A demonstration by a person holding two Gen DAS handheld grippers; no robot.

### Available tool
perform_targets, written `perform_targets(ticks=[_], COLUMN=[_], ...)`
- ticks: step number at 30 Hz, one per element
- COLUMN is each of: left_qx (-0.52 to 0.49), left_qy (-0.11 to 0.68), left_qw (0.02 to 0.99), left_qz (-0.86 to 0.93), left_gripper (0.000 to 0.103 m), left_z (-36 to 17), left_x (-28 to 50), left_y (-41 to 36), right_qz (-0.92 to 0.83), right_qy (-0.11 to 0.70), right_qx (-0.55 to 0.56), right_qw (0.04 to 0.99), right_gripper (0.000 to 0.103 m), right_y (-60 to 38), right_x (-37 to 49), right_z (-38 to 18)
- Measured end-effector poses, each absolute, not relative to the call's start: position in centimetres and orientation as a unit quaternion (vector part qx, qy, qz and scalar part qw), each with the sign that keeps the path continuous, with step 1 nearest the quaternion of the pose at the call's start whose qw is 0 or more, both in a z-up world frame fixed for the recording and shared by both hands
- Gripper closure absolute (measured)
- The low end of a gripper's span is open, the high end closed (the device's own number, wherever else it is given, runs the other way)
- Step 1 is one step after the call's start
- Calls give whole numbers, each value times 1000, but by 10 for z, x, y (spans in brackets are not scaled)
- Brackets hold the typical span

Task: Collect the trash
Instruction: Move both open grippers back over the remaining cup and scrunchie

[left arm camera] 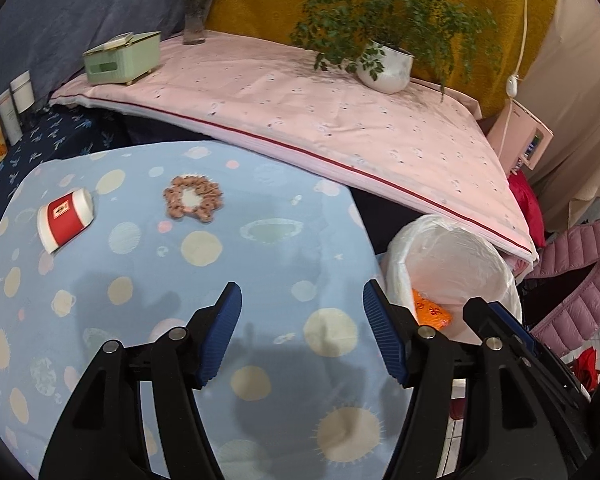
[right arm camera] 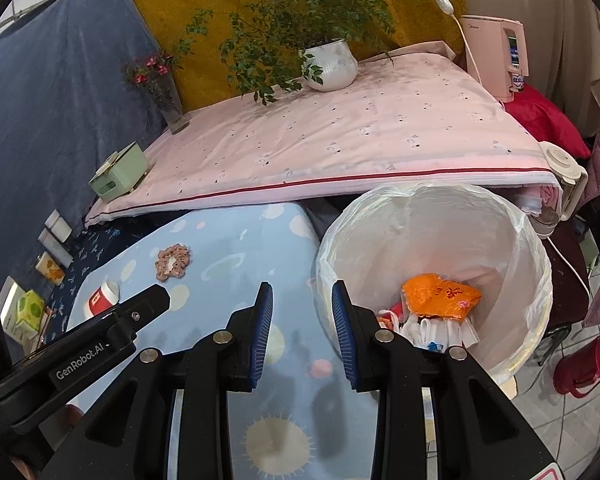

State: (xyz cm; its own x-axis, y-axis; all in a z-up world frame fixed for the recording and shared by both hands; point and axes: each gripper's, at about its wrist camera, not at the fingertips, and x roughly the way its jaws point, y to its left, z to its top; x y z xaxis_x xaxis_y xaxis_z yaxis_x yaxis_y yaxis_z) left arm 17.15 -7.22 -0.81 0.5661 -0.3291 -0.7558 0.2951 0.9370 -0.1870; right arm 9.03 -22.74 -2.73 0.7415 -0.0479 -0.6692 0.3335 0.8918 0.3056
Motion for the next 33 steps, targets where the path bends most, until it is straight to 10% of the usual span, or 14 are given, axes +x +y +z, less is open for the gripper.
perform_targets(ticks=[33], left_qx=[-111], left_qy=[455], left_qw=[884], left_qz=[8], left_gripper=[20], left_z=[-67], left_x=[256], left_y=[161], right_qz=[-20], right_qy=[423], right_qx=[119], right_qw=[898], right_gripper=[58], right_y=[-78], right_x=[205], right_z=[-72])
